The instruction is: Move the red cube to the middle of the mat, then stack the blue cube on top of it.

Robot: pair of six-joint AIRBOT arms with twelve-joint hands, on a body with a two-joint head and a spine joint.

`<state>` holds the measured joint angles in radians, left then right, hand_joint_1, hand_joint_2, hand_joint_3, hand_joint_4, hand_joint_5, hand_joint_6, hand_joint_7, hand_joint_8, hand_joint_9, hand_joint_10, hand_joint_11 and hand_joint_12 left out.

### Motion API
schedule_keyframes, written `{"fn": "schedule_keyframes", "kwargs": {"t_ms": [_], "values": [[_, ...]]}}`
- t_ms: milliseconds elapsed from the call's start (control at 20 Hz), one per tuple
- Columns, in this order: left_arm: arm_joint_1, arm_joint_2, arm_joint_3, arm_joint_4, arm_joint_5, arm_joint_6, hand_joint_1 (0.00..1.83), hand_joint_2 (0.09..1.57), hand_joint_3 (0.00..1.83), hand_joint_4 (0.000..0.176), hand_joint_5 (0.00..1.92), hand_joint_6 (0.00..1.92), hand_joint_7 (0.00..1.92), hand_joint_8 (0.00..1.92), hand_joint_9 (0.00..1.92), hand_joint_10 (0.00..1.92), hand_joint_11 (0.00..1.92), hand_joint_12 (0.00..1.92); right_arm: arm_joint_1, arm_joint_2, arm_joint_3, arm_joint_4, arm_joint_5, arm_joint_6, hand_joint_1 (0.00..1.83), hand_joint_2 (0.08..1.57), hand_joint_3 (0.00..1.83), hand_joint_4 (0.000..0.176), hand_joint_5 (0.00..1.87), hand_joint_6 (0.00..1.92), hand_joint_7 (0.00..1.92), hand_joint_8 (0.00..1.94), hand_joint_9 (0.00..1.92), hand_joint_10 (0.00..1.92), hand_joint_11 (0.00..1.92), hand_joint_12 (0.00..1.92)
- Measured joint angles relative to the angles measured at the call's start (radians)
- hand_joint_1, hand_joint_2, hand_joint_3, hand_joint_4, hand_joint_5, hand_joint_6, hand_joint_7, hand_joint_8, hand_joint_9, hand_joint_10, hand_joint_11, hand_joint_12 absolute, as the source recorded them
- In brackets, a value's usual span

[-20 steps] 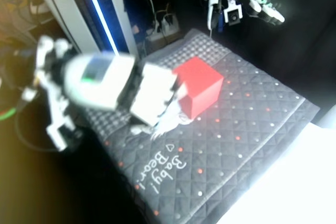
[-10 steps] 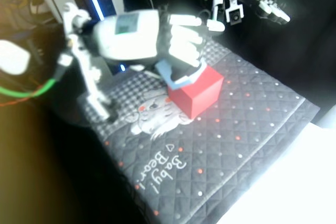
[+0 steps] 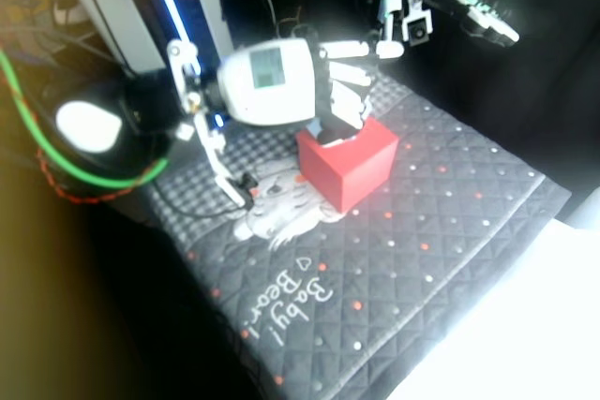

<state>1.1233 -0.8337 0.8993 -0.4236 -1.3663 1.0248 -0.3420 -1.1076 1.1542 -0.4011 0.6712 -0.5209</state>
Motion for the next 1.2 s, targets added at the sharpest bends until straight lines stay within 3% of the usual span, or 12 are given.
{"fn": "schedule_keyframes", "kwargs": {"t_ms": [50, 100, 150, 300, 450, 500, 650, 800, 1000, 1050, 1100, 1200], "values": [[0.0, 0.0, 0.0, -0.002, 0.0, 0.0, 0.59, 1.07, 0.0, 0.103, 0.0, 0.0, 0.0, 0.0, 0.0, 0.0, 0.0, 0.0, 0.0, -0.006, 0.006, 0.0, -0.002, 0.002, 1.13, 1.33, 0.0, 0.0, 0.55, 1.42, 0.66, 1.68, 0.66, 1.92, 0.8, 1.92], [0.0, 0.0, 0.0, -0.003, 0.0, 0.0, 0.61, 1.08, 0.0, 0.133, 0.0, 0.0, 0.0, 0.0, 0.0, 0.0, 0.0, 0.0, 0.0, -0.018, 0.014, 0.0, -0.005, 0.002, 0.97, 1.22, 0.0, 0.0, 0.39, 1.15, 0.35, 0.96, 0.34, 1.57, 0.5, 1.9], [0.0, 0.0, 0.0, -0.003, 0.0, 0.0, 0.64, 1.09, 0.0, 0.125, 0.0, 0.0, 0.0, 0.0, 0.0, 0.0, 0.0, 0.0, 0.0, -0.021, 0.018, -0.002, -0.011, 0.002, 0.86, 1.22, 0.0, 0.0, 0.29, 0.78, 0.34, 0.48, 0.23, 1.32, 0.29, 1.86], [0.0, 0.0, 0.0, -0.006, 0.0, 0.0, 0.66, 1.09, 0.0, 0.109, 0.0, 0.0, 0.0, 0.0, 0.0, 0.0, 0.0, 0.0, -0.006, -0.026, 0.026, -0.031, -0.079, -0.007, 0.55, 1.22, 0.0, 0.0, 0.11, 0.24, 0.03, 0.01, 0.01, 0.1, 0.0, 0.73], [0.0, 0.0, 0.0, -0.008, 0.0, 0.0, 0.66, 1.09, 0.0, 0.092, 0.0, 0.0, 0.0, 0.0, 0.0, 0.0, 0.0, 0.0, -0.01, -0.028, 0.029, -0.043, -0.113, -0.007, 0.49, 1.16, 0.0, 0.049, 0.01, 0.01, 0.0, 0.0, 0.0, 0.0, 0.0, 0.26], [0.0, 0.0, 0.0, -0.008, 0.0, 0.0, 0.66, 1.09, 0.0, 0.098, 0.0, 0.0, 0.0, 0.0, 0.0, 0.0, 0.0, 0.0, -0.006, -0.028, 0.03, -0.046, -0.12, -0.007, 0.43, 1.13, 0.0, 0.036, 0.0, 0.0, 0.0, 0.0, 0.0, 0.0, 0.0, 0.07], [0.003, 0.0, 0.0, -0.009, -0.003, 0.0, 0.66, 1.09, 0.0, 0.087, 0.0, 0.0, 0.0, 0.0, 0.0, 0.0, 0.0, 0.0, 0.002, -0.017, 0.029, -0.05, -0.125, -0.007, 0.3, 1.11, 0.0, 0.017, 0.0, 0.0, 0.0, 0.0, 0.0, 0.0, 0.02, 0.01], [0.008, 0.0, 0.0, -0.018, -0.016, 0.0, 0.69, 1.09, 0.0, 0.075, 0.0, 0.0, 0.0, 0.0, 0.0, 0.0, 0.0, 0.0, 0.027, 0.043, -0.015, -0.06, -0.112, -0.023, 0.37, 0.99, 0.0, 0.063, 0.0, 0.0, 0.0, 0.0, 0.0, 0.0, 0.0, 0.0], [0.044, 0.005, -0.018, -0.019, -0.047, 0.0, 0.64, 1.09, 0.0, 0.067, 0.01, 0.0, 0.0, 0.0, 0.0, 0.0, 0.0, 0.0, 0.032, 0.18, -0.077, 0.039, 0.021, -0.063, 0.33, 0.99, 0.0, 0.0, 0.0, 0.0, 0.0, 0.0, 0.0, 0.0, 0.0, 0.0], [0.056, 0.013, -0.027, -0.019, -0.053, 0.0, 0.59, 1.09, 0.0, 0.099, 0.0, 0.0, 0.0, 0.0, 0.0, 0.0, 0.0, 0.0, -0.006, 0.229, -0.098, 0.089, 0.064, -0.091, 0.24, 1.22, 0.04, 0.0, 0.0, 0.0, 0.0, 0.0, 0.0, 0.0, 0.0, 0.0], [0.065, 0.017, -0.031, -0.018, -0.069, -0.001, 0.59, 1.09, 0.0, 0.099, 0.0, 0.0, 0.0, 0.0, 0.0, 0.0, 0.0, 0.0, -0.037, 0.26, -0.114, 0.112, 0.076, -0.114, 0.24, 1.22, 0.04, 0.0, 0.0, 0.0, 0.0, 0.0, 0.0, 0.0, 0.0, 0.0], [0.076, 0.02, -0.033, -0.024, -0.114, 0.0, 0.6, 1.08, 0.0, 0.162, 0.0, 0.0, 0.0, 0.0, 0.0, 0.0, 0.0, 0.0, -0.143, 0.343, -0.177, 0.202, 0.116, -0.191, 0.42, 1.27, 0.02, 0.0, 0.0, 0.0, 0.0, 0.0, 0.01, 0.0, 0.0, 0.0]]}}
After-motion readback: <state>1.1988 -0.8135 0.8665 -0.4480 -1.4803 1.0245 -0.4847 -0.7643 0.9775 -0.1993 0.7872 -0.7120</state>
